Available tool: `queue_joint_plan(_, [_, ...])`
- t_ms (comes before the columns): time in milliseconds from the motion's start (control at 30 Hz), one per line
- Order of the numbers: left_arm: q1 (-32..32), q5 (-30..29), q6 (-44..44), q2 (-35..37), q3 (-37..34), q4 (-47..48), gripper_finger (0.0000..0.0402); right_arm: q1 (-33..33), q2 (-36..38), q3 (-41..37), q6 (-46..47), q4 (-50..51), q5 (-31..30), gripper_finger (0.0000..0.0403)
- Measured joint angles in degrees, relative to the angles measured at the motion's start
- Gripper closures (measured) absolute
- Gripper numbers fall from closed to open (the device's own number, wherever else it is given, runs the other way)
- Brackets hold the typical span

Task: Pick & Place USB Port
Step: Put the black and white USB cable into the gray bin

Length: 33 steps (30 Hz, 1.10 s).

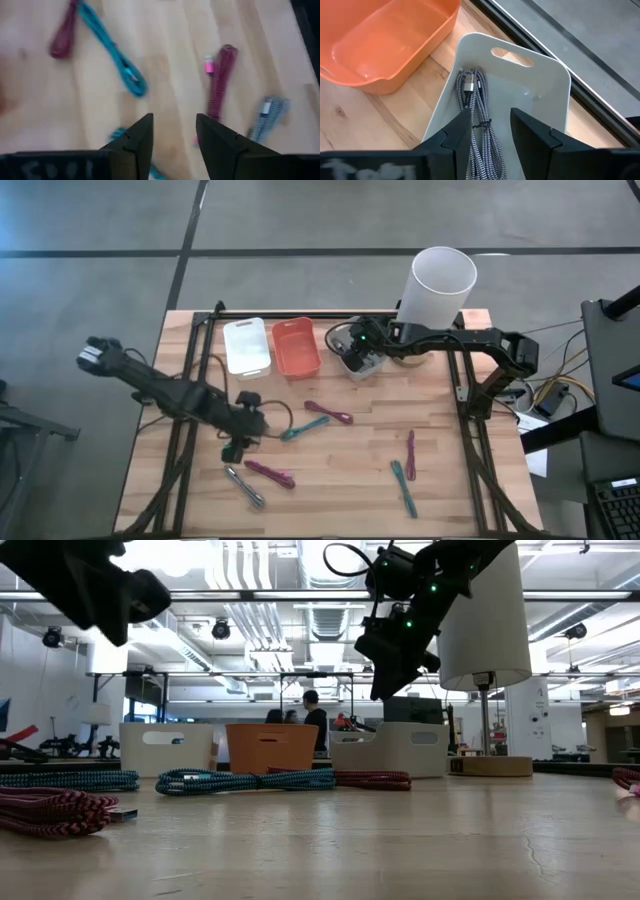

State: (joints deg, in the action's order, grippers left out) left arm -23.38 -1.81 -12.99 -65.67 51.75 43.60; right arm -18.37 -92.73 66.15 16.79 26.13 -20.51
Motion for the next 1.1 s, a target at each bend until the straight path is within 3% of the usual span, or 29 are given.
queue_joint_plan(267, [-6.2,9.3,-9.8,-8.3,-0.1,-0.2,0.0254,0.0,0.0,0.0,-0.1,0.0,0.0,0.0266])
queue_joint_plan(433, [-10.0,11.6,-13.7,-11.6,-0.4,-1.1,0.0254,0.0,0.0,0.0,-0.2,0.0,0.0,0.0272])
queue_joint_plan(800, [-16.9,12.2,-16.9,-18.1,-0.4,-2.4,0.0254,0.0,0.0,0.0,-0.3,-0.1,0.0,0.0268])
queue_joint_plan(1100, [-19.3,9.2,-16.9,-24.1,-0.4,-4.0,0.0255,0.0,0.0,0.0,-0.3,-0.1,0.0,0.0266])
